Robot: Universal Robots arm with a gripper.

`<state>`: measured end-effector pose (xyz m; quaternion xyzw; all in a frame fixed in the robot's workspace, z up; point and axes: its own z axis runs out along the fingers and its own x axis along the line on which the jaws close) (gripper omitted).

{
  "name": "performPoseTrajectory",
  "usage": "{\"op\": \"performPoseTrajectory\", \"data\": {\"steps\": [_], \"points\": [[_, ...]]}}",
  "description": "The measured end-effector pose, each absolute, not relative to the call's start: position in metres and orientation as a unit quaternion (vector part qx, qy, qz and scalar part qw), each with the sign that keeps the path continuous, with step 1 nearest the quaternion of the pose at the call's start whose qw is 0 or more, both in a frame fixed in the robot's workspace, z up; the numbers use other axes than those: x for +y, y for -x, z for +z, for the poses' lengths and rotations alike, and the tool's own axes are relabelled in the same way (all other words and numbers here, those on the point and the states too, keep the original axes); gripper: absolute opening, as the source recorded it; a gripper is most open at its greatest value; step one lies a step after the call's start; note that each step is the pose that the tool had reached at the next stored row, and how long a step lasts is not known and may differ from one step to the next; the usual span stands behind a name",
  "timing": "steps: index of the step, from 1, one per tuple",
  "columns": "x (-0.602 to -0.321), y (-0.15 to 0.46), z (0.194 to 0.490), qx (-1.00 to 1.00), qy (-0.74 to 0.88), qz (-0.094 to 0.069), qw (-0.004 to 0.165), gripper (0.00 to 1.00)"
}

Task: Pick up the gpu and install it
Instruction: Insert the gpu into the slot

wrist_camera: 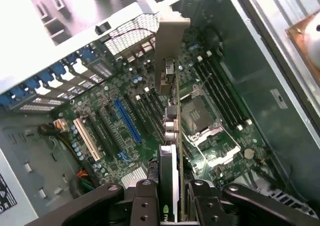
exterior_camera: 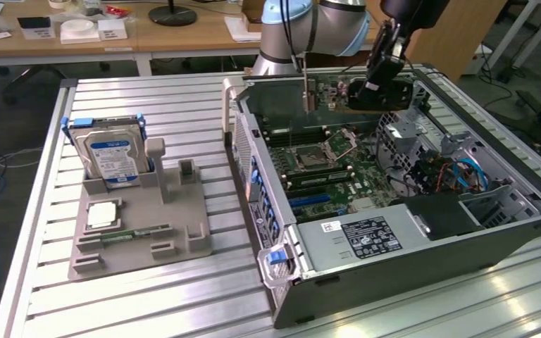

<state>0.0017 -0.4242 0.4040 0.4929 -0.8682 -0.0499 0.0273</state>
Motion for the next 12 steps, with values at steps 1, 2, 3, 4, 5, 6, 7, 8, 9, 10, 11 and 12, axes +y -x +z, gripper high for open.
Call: {"op": "performPoseTrajectory", "data": {"steps": [1,2,3,4,5,6,7,8,9,10,11,12], "points": [[-0.424,-0.002,0.403,-0.864,-0.501,-0.050,0.028,0.28],[-0.424,-0.002,0.402,-0.859,-0.508,-0.050,0.028,0.28],[-0.424,-0.002,0.401,-0.855,-0.516,-0.049,0.029,0.28],[-0.424,-0.002,0.399,-0.850,-0.524,-0.049,0.029,0.28],[-0.424,-0.002,0.397,-0.845,-0.531,-0.049,0.030,0.28],[-0.424,-0.002,0.396,-0.844,-0.533,-0.049,0.030,0.28],[-0.425,-0.002,0.395,-0.844,-0.534,-0.050,0.030,0.28],[-0.425,-0.002,0.394,-0.843,-0.534,-0.054,0.034,0.28],[-0.425,-0.002,0.394,-0.843,-0.533,-0.058,0.040,0.28],[-0.425,-0.003,0.394,-0.843,-0.533,-0.062,0.046,0.28],[-0.426,-0.003,0.393,-0.842,-0.533,-0.065,0.051,0.28],[-0.426,-0.003,0.392,-0.841,-0.533,-0.067,0.054,0.28]]}}
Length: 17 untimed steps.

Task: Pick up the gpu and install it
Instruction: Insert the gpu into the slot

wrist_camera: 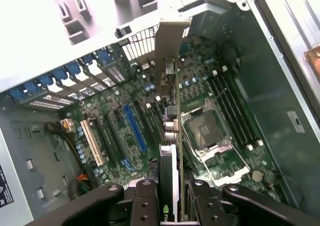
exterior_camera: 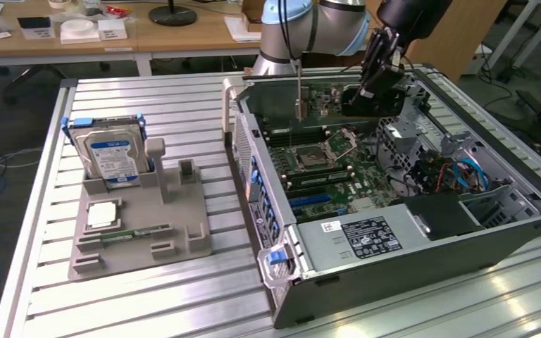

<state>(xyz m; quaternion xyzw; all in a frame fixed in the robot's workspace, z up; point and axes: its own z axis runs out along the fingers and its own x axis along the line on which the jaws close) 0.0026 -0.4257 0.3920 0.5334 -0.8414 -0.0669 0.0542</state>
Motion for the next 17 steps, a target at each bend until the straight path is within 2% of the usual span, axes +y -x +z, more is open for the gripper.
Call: {"op": "performPoseTrajectory", "data": {"steps": [17], "points": [[-0.431,-0.004,0.368,-0.799,-0.595,-0.063,0.062,0.28]]}}
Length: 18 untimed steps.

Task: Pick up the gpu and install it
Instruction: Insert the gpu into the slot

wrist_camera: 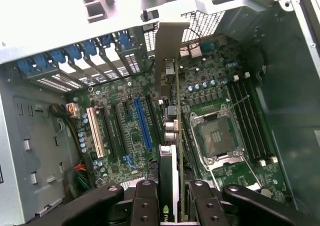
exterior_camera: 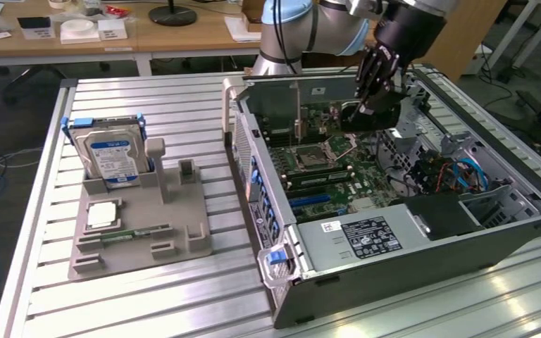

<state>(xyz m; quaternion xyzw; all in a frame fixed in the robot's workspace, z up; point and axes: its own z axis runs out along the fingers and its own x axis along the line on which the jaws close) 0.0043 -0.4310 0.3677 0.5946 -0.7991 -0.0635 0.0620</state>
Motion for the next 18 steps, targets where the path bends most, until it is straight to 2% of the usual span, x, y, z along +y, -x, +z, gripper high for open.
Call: {"op": "performPoseTrajectory", "data": {"steps": [14,16,17,18], "points": [[-0.440,-0.005,0.346,-0.786,-0.609,-0.071,0.075,0.28],[-0.443,-0.006,0.345,-0.786,-0.609,-0.077,0.076,0.28],[-0.450,-0.007,0.342,-0.784,-0.610,-0.090,0.069,0.28],[-0.461,-0.008,0.336,-0.783,-0.611,-0.097,0.064,0.28]]}}
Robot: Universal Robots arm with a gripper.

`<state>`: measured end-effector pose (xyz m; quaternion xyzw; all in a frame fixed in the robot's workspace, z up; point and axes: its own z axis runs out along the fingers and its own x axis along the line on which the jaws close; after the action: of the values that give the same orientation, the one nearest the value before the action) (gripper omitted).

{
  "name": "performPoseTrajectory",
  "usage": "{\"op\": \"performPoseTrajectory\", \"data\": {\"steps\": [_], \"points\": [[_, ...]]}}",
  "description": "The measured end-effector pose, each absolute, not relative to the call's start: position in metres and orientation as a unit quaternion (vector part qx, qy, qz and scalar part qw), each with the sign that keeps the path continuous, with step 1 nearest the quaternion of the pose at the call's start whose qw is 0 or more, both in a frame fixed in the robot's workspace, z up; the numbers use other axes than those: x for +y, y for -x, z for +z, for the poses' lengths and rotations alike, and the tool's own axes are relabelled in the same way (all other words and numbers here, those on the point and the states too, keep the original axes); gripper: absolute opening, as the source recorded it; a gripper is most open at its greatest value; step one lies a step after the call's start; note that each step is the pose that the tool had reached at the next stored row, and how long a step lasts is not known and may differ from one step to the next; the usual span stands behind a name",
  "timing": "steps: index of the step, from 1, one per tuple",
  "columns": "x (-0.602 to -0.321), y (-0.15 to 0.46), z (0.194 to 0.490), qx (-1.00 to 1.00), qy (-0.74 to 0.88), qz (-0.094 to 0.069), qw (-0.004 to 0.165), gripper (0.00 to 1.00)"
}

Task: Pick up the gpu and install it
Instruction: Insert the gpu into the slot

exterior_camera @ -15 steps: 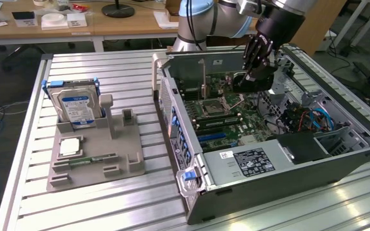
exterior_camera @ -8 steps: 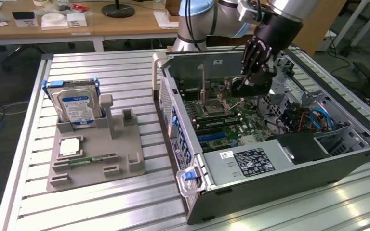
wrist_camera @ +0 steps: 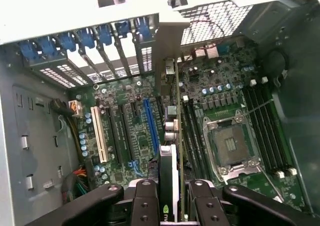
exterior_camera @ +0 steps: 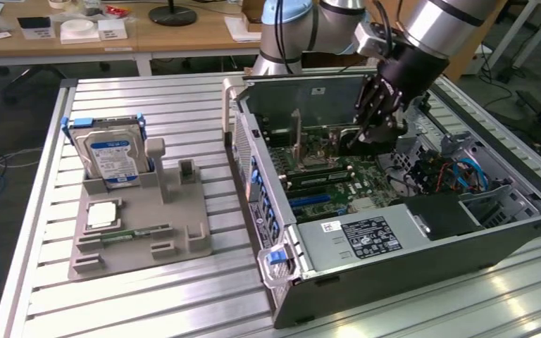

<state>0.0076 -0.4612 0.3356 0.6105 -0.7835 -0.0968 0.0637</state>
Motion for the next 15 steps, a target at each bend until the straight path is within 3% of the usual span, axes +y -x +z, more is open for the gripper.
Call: {"op": "performPoseTrajectory", "data": {"steps": [15], "points": [[-0.467,-0.008,0.314,-0.755,-0.643,-0.103,0.077,0.28]]}}
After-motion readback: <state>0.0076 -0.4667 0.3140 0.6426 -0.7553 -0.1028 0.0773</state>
